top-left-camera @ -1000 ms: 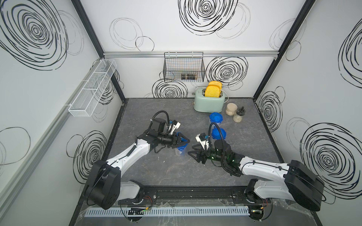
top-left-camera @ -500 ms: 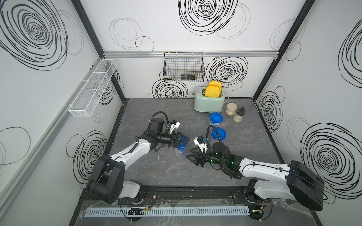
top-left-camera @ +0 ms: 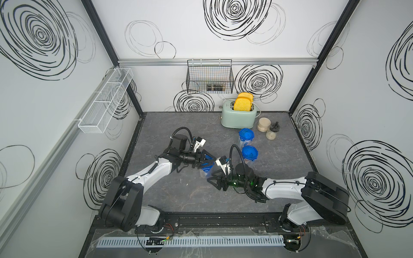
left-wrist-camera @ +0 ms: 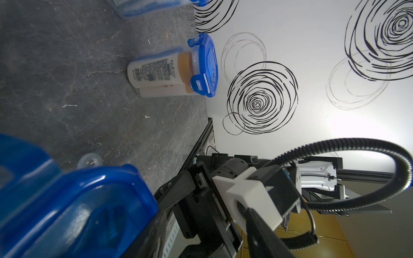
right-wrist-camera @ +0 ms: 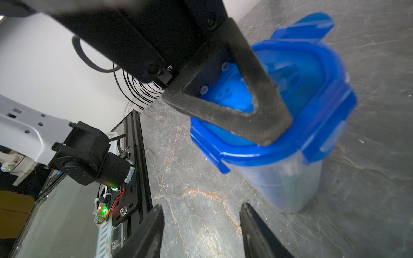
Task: Take out toiletry kits
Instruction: Unfasten the latch on the container.
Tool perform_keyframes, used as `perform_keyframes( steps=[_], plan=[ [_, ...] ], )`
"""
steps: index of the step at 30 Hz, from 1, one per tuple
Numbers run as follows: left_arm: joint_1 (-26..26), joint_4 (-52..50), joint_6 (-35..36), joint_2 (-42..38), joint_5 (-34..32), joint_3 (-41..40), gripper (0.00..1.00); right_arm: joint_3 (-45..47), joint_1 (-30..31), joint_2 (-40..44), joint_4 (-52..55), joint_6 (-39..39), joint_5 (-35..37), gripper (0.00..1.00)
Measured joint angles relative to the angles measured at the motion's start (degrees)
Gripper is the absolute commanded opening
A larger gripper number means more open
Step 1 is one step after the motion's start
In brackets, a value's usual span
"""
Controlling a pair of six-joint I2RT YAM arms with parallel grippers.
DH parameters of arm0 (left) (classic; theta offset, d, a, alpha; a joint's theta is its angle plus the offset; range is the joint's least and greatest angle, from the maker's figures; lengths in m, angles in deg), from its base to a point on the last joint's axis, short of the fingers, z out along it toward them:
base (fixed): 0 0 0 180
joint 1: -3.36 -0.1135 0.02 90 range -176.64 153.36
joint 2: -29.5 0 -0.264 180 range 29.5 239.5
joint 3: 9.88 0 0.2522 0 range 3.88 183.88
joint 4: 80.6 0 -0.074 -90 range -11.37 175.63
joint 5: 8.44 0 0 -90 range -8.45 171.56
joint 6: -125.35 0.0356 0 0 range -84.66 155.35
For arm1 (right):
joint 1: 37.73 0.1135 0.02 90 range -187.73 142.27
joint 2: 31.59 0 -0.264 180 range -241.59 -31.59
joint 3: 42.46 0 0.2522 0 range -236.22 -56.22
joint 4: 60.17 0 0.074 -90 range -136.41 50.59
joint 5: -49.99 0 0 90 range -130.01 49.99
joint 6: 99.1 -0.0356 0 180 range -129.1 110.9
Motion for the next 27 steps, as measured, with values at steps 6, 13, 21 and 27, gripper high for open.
perform_keyframes(
  steps=[6,13,21,27],
  plan=[
    [0.0,-0.02,0.04,0.0,-0.02,0.0,0.61,-1.33,0.0,-2.75,-4.52,-1.79,-0.11,0.57],
    [0.02,0.33,0.33,0.0,-0.15,0.0,0.61,-2.29,-0.02,-3.54,-5.42,-2.89,-0.48,0.57],
    [0.0,0.37,0.33,0.0,-0.15,-0.22,0.61,-2.71,-0.55,-4.15,-5.86,-1.88,-2.32,0.57],
    [-0.37,0.37,0.46,-0.07,0.09,-0.55,0.61,-2.95,-1.57,-5.03,-6.71,0.83,-6.12,0.57]
  ],
)
